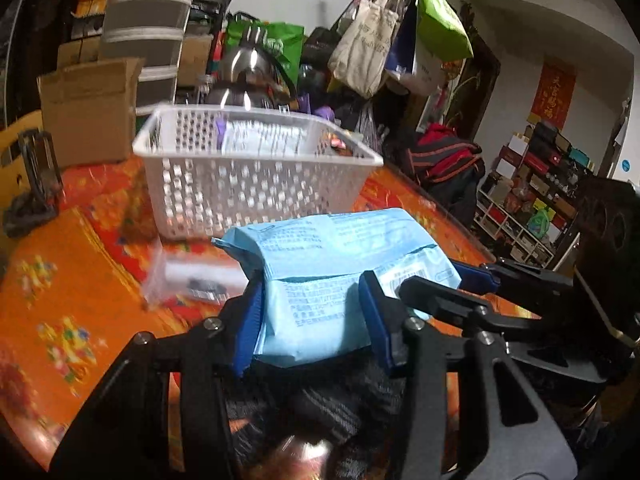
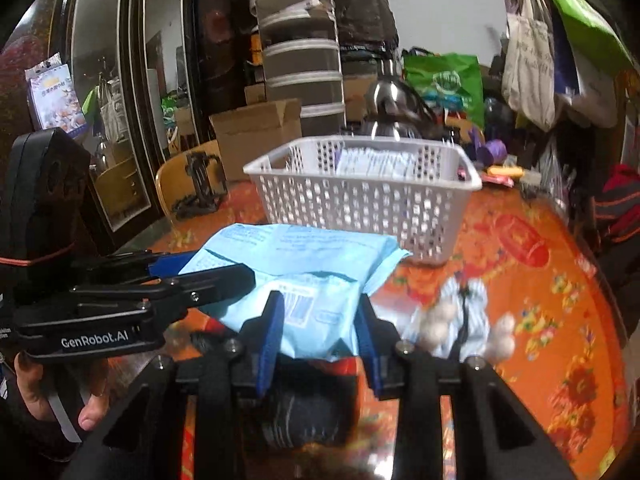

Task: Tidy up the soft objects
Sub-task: 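Carry the light-blue packet with the left tool and lower it into the basket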

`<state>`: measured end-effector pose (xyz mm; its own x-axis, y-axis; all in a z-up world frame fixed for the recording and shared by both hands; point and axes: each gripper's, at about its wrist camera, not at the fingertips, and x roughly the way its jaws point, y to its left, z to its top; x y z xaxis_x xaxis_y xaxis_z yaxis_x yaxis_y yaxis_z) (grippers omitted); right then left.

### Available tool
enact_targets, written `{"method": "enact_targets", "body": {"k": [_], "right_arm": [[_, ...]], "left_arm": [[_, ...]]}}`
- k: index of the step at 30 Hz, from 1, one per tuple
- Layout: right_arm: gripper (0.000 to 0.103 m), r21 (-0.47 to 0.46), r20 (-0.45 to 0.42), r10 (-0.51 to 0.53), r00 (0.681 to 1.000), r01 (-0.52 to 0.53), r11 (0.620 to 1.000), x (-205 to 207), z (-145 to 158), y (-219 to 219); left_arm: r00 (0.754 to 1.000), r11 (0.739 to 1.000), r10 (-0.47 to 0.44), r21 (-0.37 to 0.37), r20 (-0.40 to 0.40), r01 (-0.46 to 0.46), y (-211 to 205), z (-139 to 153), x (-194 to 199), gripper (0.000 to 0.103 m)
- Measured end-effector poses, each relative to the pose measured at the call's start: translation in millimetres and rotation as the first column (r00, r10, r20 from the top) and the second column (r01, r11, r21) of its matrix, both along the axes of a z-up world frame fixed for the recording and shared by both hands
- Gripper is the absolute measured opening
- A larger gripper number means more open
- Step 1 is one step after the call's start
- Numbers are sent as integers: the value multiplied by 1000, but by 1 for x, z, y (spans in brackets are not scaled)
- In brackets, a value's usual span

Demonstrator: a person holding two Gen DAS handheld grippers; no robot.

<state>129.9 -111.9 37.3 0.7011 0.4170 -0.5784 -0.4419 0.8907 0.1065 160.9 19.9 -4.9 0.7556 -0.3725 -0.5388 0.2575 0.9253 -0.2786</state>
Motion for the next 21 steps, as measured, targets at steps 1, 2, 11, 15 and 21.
{"method": "enact_targets", "body": {"k": [1,2,11,15,21], "right_arm": [[34,2,8,2,1000,-2,1000,2,5,1],[34,8,23,4,1000,-5,1000,6,15,1],[34,39,78,-14,997,11,999,86,76,-5],[34,32,79,-19,997,17,999,134,88,-2],[34,49,47,-9,999,7,999,202,72,3]], "left_arm": [[1000,1000,4,-4,10,-4,3,9,2,44],[1000,1000,7,-2,23,-7,4,16,5,44],[996,1000,23,13,87,-24,3,92,70,44],[997,999,20,32,73,-22,5,112,121,44],[999,999,37,5,18,-37,19,104,203,44]]}}
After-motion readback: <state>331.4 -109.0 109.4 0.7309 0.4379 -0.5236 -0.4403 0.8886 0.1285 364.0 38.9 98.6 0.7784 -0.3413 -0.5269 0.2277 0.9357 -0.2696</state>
